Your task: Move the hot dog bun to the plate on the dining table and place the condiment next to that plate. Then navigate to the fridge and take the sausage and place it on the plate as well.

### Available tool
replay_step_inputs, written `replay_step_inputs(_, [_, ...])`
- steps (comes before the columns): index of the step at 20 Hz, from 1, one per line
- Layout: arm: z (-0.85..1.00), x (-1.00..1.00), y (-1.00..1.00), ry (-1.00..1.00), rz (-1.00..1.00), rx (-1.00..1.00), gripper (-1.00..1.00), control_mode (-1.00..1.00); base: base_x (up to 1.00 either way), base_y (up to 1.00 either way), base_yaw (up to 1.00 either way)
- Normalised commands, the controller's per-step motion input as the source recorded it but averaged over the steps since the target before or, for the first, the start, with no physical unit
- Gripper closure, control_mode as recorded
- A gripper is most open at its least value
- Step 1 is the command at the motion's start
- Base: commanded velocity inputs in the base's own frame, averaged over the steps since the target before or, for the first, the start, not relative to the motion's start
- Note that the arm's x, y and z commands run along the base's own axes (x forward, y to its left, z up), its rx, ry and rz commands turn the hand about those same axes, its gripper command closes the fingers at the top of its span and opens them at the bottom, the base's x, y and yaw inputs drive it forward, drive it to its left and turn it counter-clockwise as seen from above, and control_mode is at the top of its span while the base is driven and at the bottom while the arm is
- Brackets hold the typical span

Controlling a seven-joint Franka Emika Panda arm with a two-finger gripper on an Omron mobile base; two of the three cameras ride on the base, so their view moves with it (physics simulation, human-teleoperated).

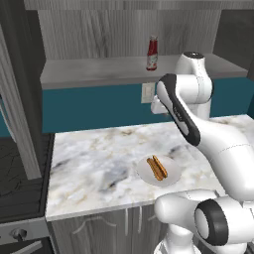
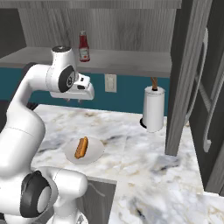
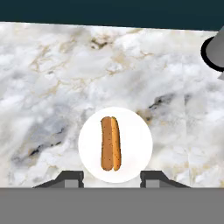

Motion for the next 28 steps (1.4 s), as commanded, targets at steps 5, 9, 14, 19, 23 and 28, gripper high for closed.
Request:
replay_step_inputs(5, [-0.35,-0.23,0.00,0.09,0.00,0.00,-1.00,-1.00,0.00,0.00,0.00])
replay_step_inputs(9, [-0.71,-0.12,0.14,0.15,0.00,0.00,-1.00,-1.00,0.00,0.00,0.00])
replay_step_inputs(14, [-0.76,-0.03,0.10,0.01,0.00,0.00,-1.00,-1.00,0.00,0.00,0.00])
replay_step_inputs(19, [-0.87,0.03,0.00,0.00,0.00,-0.07,-1.00,-1.00,0.00,0.00,0.00])
replay_step_inputs(23, [-0.77,0.14,0.00,0.00,0.00,-0.13,-1.00,-1.00,0.00,0.00,0.00])
replay_step_inputs(28, [-0.62,0.33,0.00,0.00,0.00,-0.08,-1.00,-1.00,0.00,0.00,0.00])
